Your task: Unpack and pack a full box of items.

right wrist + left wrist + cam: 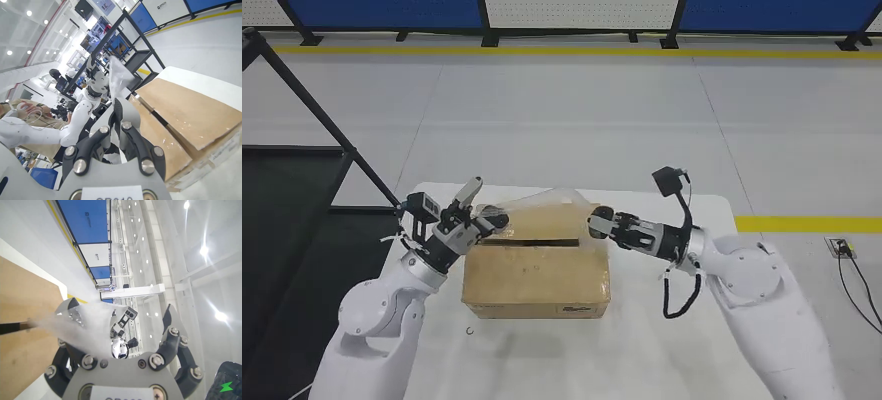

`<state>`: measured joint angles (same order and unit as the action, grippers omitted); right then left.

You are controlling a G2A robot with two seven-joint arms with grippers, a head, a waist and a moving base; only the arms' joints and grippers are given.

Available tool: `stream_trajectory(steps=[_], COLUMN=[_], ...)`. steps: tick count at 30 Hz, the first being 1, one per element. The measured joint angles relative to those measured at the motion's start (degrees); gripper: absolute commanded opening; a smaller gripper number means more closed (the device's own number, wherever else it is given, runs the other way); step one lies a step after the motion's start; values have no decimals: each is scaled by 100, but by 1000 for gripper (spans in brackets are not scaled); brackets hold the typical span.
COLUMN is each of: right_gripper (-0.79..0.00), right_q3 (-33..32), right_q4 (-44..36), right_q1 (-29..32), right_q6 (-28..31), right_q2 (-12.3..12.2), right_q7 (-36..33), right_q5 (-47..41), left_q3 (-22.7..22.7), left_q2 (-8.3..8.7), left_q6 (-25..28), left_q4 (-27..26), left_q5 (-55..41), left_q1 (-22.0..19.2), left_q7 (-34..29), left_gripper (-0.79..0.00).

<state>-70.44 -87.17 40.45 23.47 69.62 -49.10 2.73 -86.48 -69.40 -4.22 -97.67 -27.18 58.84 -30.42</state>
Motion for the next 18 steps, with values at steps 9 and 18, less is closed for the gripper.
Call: stream_trajectory(steps=[9, 18], right_gripper=[-785, -785], right_q3=[310, 626], right_q4=[-345, -473], right_q1=[-430, -1016], right_q6=[-1151, -1842], right_q2=[26, 88], right_q7=[269, 216], right_q5=[1010, 1407], left_q3=[-920, -1708], left_q2=[104, 185], left_q6=[219, 299], left_q4=[187, 376], left_q5=[-383, -817], left_q1=[508, 927], left_q7=[-97, -163], left_gripper=[0, 0])
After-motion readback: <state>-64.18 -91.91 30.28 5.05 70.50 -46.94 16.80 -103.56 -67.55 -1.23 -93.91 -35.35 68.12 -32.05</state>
